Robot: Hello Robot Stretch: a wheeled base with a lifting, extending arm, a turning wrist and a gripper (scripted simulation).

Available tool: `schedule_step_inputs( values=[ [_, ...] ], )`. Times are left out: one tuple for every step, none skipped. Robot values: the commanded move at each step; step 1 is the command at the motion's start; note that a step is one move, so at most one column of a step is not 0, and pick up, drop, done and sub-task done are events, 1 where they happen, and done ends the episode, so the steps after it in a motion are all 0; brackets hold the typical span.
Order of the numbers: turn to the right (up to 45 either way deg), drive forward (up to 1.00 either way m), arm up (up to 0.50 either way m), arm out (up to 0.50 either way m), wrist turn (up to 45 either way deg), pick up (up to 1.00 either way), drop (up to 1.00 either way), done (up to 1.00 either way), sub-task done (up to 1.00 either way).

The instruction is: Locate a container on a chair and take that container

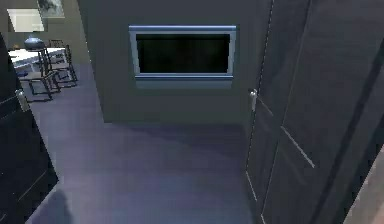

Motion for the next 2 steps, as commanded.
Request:
schedule_step_inputs(
  values=[
    [-24.0, 0.00, 0.00, 0.00, 0.0, 0.00, 0.00, 0.00, 0.00],
    [0.0, 1.00, 0.00, 0.00, 0.0, 0.00, 0.00, 0.00, 0.00]
  ],
)
